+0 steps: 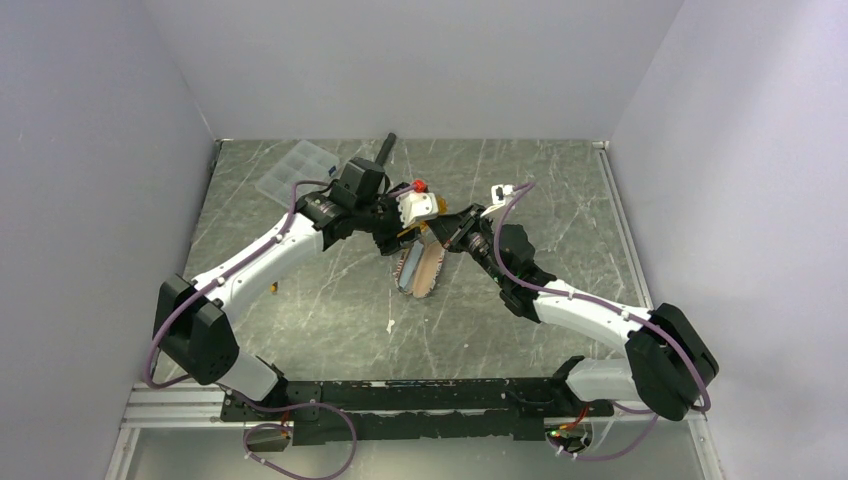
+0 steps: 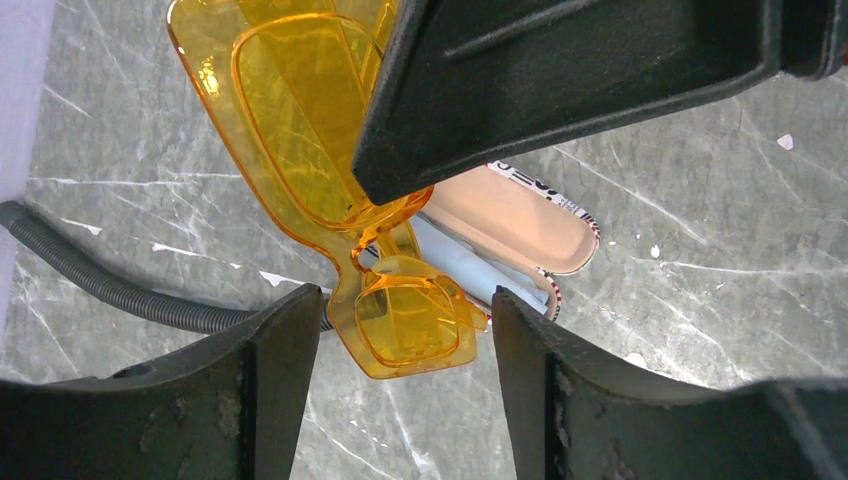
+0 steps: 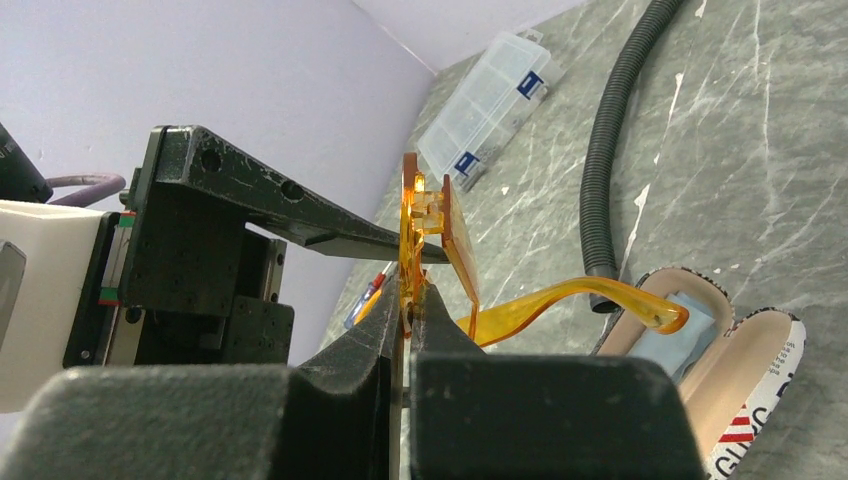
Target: Organize the sunglasses
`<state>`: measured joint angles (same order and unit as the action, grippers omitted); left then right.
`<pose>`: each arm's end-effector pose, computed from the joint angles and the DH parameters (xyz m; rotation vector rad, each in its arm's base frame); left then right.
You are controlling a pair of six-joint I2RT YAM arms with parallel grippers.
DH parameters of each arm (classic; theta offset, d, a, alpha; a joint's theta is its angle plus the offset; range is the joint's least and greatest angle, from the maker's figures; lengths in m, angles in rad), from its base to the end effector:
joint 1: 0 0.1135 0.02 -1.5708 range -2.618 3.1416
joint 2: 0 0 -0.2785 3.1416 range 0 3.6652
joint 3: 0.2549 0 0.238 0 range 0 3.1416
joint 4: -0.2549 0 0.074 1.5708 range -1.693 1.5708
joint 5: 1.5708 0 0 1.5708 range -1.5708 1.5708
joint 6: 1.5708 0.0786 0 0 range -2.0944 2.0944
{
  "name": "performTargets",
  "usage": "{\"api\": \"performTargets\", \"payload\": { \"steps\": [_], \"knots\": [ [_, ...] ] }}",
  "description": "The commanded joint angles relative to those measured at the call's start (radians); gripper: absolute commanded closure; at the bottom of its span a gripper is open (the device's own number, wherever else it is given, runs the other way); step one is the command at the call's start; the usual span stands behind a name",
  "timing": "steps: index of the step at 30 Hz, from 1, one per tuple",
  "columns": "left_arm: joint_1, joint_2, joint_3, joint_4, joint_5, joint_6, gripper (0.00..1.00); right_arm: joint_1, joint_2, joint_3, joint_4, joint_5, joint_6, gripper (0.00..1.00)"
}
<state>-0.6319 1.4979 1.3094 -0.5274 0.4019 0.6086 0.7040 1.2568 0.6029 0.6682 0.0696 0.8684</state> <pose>0.2623 -0.2301 0.3110 1.4787 1.7107 -0.4706 0.2365 0.1937 0.2881 0.1973 1.6715 1.1661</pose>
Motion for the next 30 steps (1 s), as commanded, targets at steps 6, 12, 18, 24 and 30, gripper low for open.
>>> {"api": "performTargets", "payload": {
  "steps": [6, 12, 18, 24, 30],
  "knots": [
    [-0.006, 0.007, 0.008, 0.023, -0.012, -0.002, 0.27, 0.0, -0.01, 0.024, 0.083, -0.013, 0.021, 1.0],
    [-0.006, 0.011, 0.01, 0.025, -0.017, 0.0, 0.38, 0.001, -0.019, 0.022, 0.076, -0.013, 0.017, 1.0],
    [-0.006, 0.018, 0.02, 0.0, 0.016, -0.007, 0.59, -0.004, -0.008, 0.022, 0.088, -0.032, 0.029, 1.0],
    [-0.006, -0.005, 0.009, -0.003, 0.013, -0.012, 0.92, -0.014, -0.003, 0.027, 0.068, -0.044, 0.024, 1.0],
    [-0.006, -0.023, -0.006, -0.008, -0.03, -0.017, 0.97, -0.03, 0.0, 0.051, -0.014, -0.078, -0.014, 0.73]
  ]
}}
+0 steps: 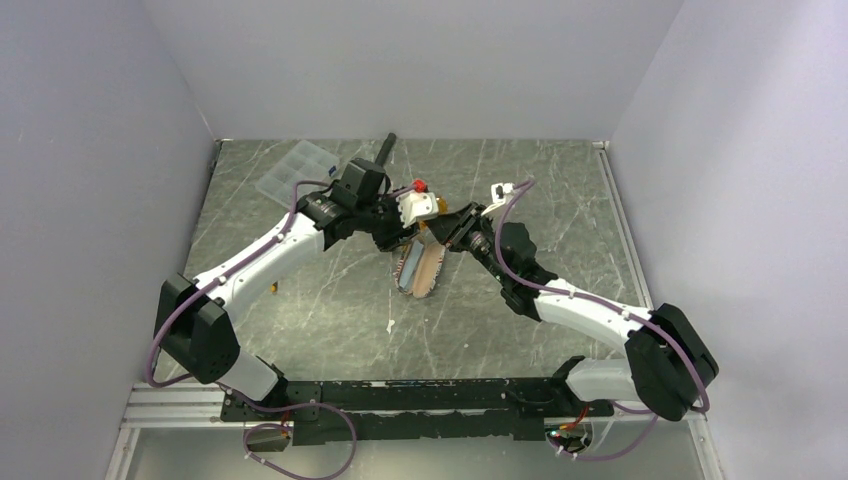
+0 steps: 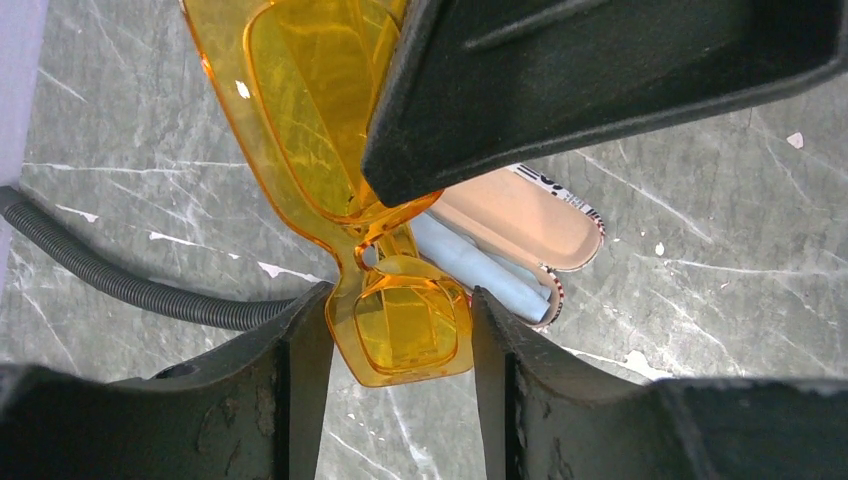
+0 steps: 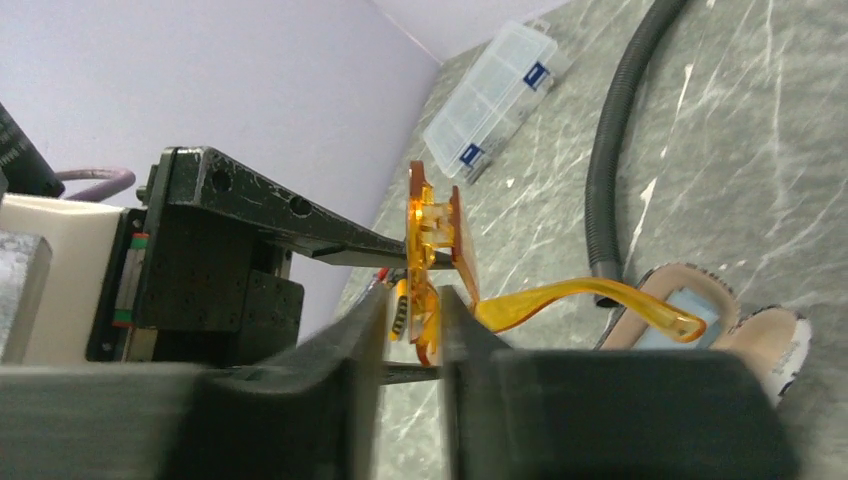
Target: Organize the sunglasses
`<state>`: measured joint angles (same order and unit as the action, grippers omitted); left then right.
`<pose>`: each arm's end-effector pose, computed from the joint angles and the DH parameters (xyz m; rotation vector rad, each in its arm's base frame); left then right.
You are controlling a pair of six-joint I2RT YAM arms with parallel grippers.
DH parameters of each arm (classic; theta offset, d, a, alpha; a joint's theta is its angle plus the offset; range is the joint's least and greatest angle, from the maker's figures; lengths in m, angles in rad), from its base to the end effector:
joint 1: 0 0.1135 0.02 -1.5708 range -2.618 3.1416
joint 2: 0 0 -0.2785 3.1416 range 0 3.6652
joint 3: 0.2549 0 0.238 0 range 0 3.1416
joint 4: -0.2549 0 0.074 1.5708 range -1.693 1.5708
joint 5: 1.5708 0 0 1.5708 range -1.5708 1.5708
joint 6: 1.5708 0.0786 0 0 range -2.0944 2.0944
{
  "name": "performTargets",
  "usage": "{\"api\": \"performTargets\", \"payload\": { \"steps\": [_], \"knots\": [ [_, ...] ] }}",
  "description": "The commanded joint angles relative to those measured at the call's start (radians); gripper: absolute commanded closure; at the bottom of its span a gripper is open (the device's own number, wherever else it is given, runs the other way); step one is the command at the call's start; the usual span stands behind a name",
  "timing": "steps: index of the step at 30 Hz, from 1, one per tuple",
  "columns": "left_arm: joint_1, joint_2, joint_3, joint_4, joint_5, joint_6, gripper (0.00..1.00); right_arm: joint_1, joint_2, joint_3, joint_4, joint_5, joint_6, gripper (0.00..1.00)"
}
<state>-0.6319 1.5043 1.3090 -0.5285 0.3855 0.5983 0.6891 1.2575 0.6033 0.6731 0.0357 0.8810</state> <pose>0.2642 -0.2301 0.3083 1.4686 1.7335 -0.4588 0.2379 0.1924 0.2888 0.1918 1.6729 1.1915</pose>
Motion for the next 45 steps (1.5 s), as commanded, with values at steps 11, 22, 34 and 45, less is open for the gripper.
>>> {"api": "performTargets", "payload": {
  "steps": [11, 22, 34, 45],
  "knots": [
    [-0.004, 0.0, -0.018, -0.067, -0.109, -0.019, 0.97, -0.074, -0.161, 0.16, -0.429, -0.105, -0.293, 0.29],
    [0.105, -0.08, -0.027, 0.006, -0.056, -0.142, 0.97, -0.231, -0.173, 0.028, -0.467, -0.166, -0.25, 0.58],
    [0.221, -0.193, 0.041, 0.044, 0.084, -0.464, 0.97, -0.084, 0.212, 0.186, -0.15, -0.179, -0.144, 1.0],
    [0.221, -0.206, 0.011, 0.024, 0.233, -0.48, 0.97, -0.042, 0.361, 0.369, 0.028, -0.14, -0.114, 1.0]
  ]
}}
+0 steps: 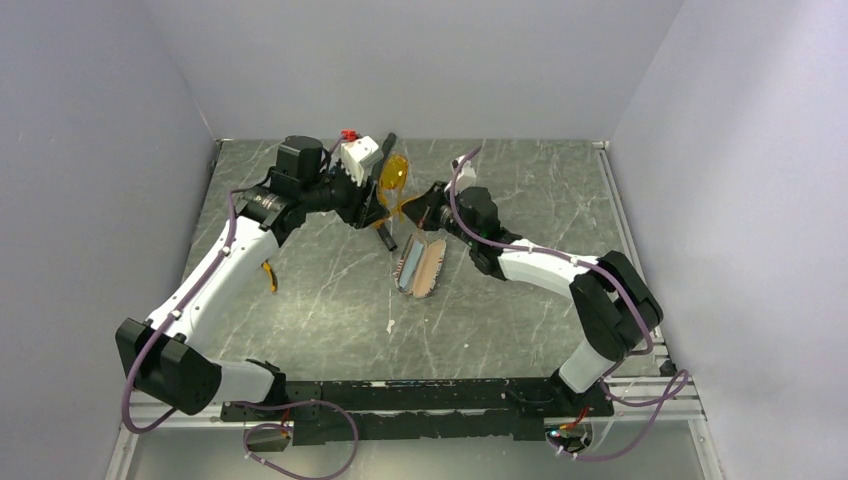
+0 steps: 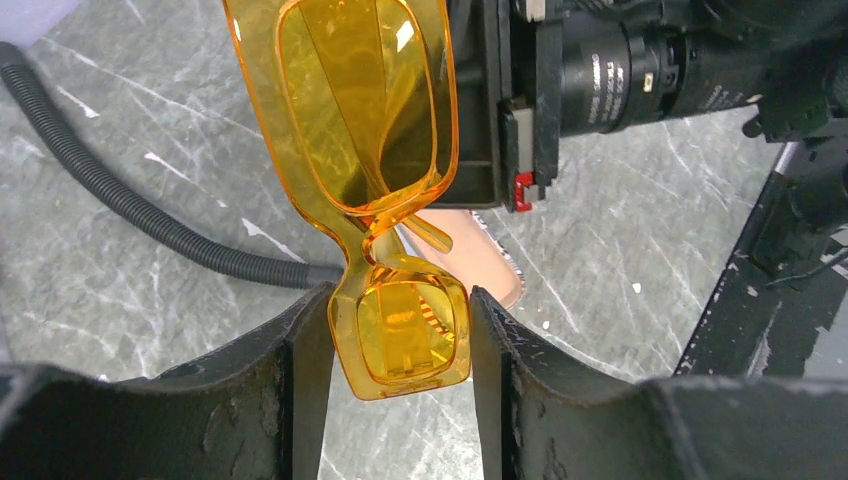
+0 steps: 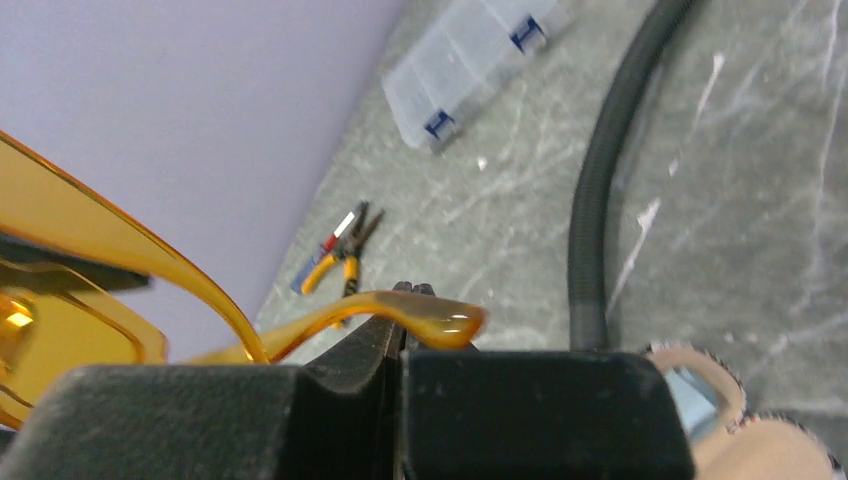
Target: Organize the sunglasses
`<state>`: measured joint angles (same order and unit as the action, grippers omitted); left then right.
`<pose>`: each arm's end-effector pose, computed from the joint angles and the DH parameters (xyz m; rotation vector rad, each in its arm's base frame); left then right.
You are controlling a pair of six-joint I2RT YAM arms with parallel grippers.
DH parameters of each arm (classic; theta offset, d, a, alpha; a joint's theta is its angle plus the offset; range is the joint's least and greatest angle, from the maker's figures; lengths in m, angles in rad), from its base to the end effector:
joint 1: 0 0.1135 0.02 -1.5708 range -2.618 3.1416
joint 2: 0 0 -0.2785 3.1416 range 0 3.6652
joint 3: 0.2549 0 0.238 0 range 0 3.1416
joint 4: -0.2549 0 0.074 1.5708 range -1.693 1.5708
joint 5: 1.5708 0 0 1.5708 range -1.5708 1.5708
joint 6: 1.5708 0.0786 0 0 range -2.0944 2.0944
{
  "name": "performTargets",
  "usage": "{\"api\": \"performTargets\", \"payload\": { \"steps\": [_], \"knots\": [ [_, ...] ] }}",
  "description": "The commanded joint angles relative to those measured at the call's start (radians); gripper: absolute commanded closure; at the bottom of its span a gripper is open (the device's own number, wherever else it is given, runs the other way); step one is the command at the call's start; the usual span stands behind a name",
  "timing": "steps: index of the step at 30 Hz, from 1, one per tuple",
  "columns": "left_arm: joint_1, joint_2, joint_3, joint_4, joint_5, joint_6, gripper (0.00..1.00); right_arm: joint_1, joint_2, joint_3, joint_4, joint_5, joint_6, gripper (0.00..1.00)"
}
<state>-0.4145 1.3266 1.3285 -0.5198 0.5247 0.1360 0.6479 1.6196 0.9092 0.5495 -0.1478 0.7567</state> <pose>0.2645 -0.1594 0.3739 0.8714 1.8998 -0.7158 0.3096 0.2489 0.2627 -0.0159 1.8758 1.1347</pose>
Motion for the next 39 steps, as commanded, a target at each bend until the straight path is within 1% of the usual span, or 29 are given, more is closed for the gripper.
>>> {"api": "performTargets", "payload": {
  "steps": [1, 3, 8, 14, 18, 21, 24, 30, 34, 39],
  "knots": [
    [0.003, -0.026, -0.015, 0.018, 0.11, -0.017, 0.97, -0.001, 0.001, 0.068, 0.171, 0.035, 0.009, 1.0],
    [0.003, -0.017, -0.02, 0.019, 0.122, -0.021, 0.97, 0.002, 0.002, 0.085, 0.18, 0.012, 0.014, 1.0],
    [0.002, 0.027, -0.042, 0.05, 0.092, -0.01, 0.97, 0.025, -0.004, 0.084, 0.203, -0.009, 0.047, 1.0],
    [-0.004, 0.108, -0.038, 0.059, 0.089, 0.034, 0.97, 0.035, 0.011, 0.096, 0.182, -0.027, 0.058, 1.0],
    [-0.033, 0.142, -0.057, 0.072, 0.052, 0.067, 0.97, 0.042, 0.037, 0.114, 0.17, -0.026, 0.064, 1.0],
    [-0.03, 0.156, -0.08, 0.074, 0.018, 0.083, 0.97, 0.052, 0.056, 0.128, 0.14, -0.019, 0.052, 1.0],
    [-0.004, 0.163, -0.103, 0.046, -0.031, 0.121, 0.97, 0.063, 0.096, 0.133, 0.105, -0.018, 0.054, 1.0],
    [0.076, 0.133, -0.205, 0.007, -0.102, 0.196, 0.97, 0.083, 0.226, 0.139, 0.111, -0.052, 0.086, 1.0],
    [0.087, 0.112, -0.26, -0.032, -0.145, 0.281, 0.97, 0.093, 0.283, 0.192, 0.06, -0.069, 0.067, 1.0],
    [0.093, 0.155, -0.276, -0.114, -0.18, 0.354, 0.97, 0.093, 0.324, 0.235, 0.016, -0.091, 0.062, 1.0]
  ]
}}
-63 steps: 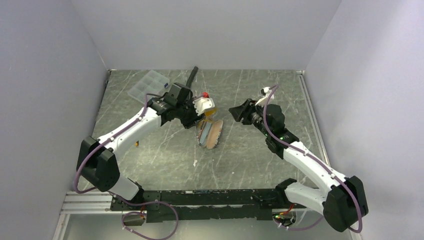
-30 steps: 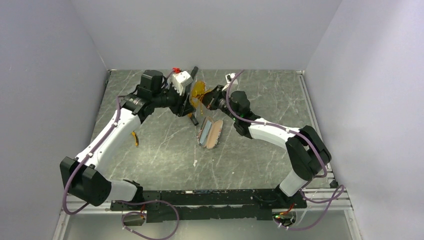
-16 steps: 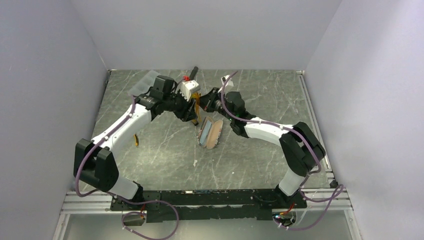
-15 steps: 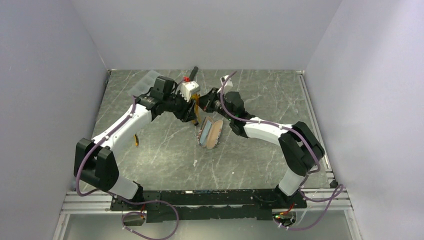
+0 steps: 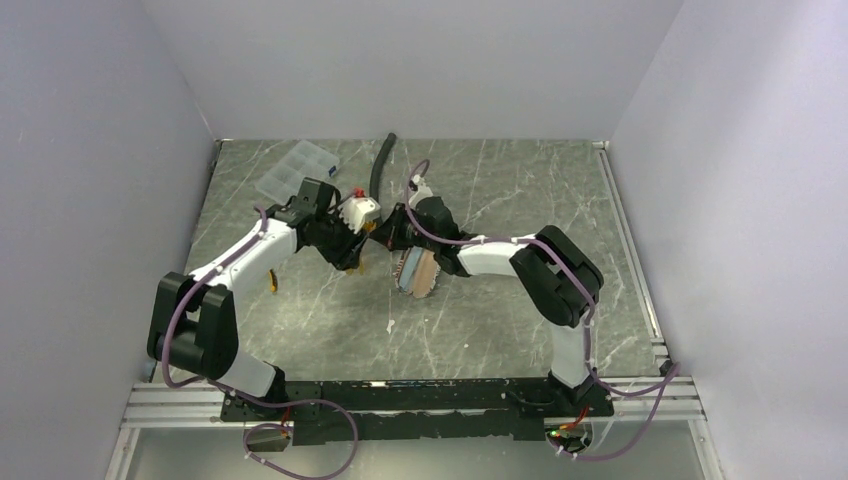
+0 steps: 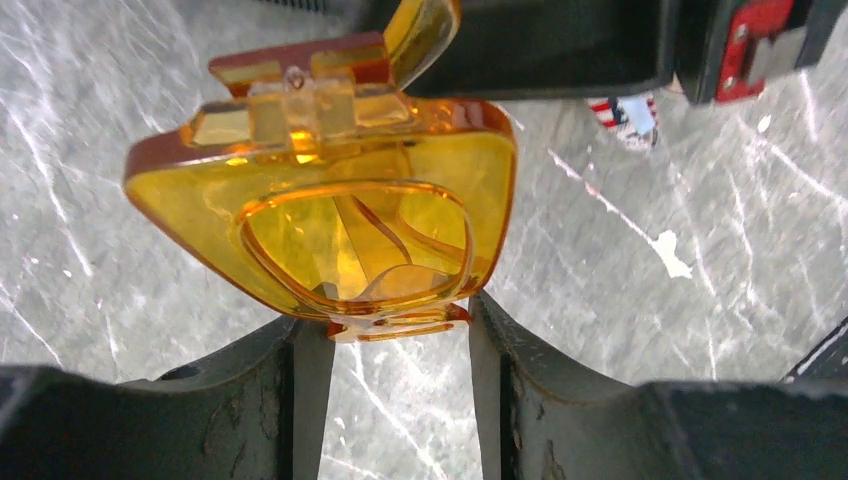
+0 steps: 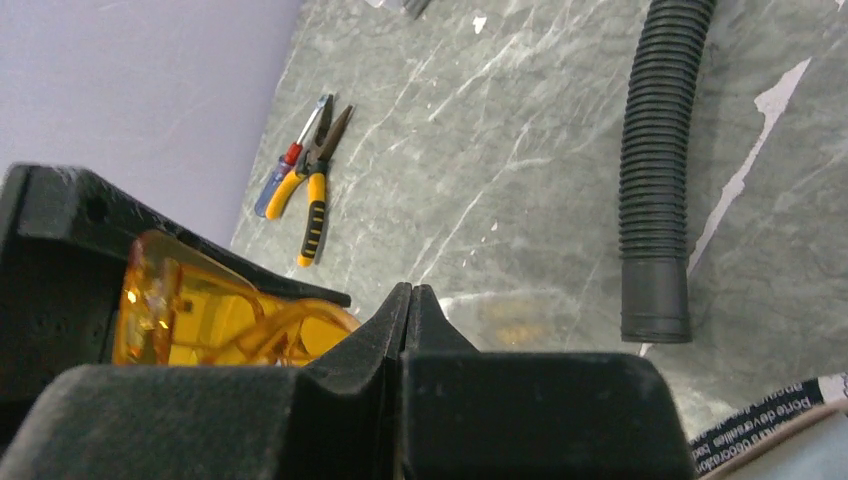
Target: Organize the sunglasses
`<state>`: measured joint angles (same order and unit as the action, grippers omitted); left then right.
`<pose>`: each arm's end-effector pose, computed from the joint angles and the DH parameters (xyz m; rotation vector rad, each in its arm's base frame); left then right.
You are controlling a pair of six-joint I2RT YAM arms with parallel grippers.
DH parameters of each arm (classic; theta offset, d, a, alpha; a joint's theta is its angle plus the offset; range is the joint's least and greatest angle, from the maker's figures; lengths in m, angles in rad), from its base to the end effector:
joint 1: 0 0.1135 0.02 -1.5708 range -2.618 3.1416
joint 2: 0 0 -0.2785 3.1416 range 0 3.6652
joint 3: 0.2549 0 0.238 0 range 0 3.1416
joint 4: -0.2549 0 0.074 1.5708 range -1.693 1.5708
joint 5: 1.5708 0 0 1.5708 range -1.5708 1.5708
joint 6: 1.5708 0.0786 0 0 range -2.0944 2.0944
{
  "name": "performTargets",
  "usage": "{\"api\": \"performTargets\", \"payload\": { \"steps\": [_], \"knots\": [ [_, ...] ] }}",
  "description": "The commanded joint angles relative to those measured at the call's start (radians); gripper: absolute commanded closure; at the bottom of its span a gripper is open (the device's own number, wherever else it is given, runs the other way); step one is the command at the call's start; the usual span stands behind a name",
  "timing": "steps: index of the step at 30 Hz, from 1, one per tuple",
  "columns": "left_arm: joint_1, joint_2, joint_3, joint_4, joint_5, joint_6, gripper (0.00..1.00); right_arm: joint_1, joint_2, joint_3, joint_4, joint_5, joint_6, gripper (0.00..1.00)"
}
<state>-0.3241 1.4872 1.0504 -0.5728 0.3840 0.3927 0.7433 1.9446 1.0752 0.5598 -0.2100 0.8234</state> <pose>0.2835 -0.1263 0.2236 1.0209 2.3210 -0.4668 0.3275 0.3233 0.1896 -0.0764 2.0796 1.2238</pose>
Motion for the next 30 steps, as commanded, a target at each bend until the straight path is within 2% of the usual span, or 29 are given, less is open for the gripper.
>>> {"api": "performTargets", "payload": {
  "steps": [1, 5, 9, 11, 13, 16, 20, 21, 25, 27, 30],
  "knots": [
    [0.008, 0.0, 0.002, -0.071, -0.047, 0.107, 0.97, -0.002, -0.003, 0.069, 0.002, -0.031, -0.007, 1.0],
    [0.047, -0.028, -0.014, -0.068, -0.047, 0.133, 0.97, -0.002, -0.062, 0.037, -0.027, -0.003, -0.056, 1.0],
    [0.054, -0.064, -0.032, -0.053, -0.063, 0.149, 0.97, -0.005, -0.176, 0.015, -0.148, 0.045, -0.16, 1.0],
    [0.057, -0.071, -0.037, -0.053, -0.066, 0.15, 0.97, -0.008, -0.247, -0.006, -0.235, 0.091, -0.214, 0.94],
    [0.058, -0.072, -0.041, -0.049, -0.068, 0.151, 0.97, -0.012, -0.333, -0.04, -0.323, 0.15, -0.258, 0.8],
    [0.059, -0.074, -0.043, -0.045, -0.077, 0.154, 0.97, -0.014, -0.451, -0.1, -0.479, 0.259, -0.3, 0.51],
    [0.059, -0.08, -0.03, -0.044, -0.095, 0.163, 0.97, -0.021, -0.53, -0.169, -0.643, 0.339, -0.269, 0.14],
    [0.058, -0.084, -0.028, -0.046, -0.097, 0.168, 0.97, -0.022, -0.536, -0.19, -0.658, 0.335, -0.249, 0.08],
    [0.058, -0.098, -0.013, -0.06, -0.094, 0.174, 0.97, -0.022, -0.531, -0.26, -0.654, 0.312, -0.166, 0.06],
    [0.057, -0.105, -0.01, -0.071, -0.085, 0.175, 0.97, -0.021, -0.528, -0.301, -0.609, 0.295, -0.135, 0.09],
    [0.057, -0.112, -0.012, -0.08, -0.086, 0.181, 0.97, -0.023, -0.503, -0.33, -0.514, 0.229, -0.107, 0.2]
  ]
}}
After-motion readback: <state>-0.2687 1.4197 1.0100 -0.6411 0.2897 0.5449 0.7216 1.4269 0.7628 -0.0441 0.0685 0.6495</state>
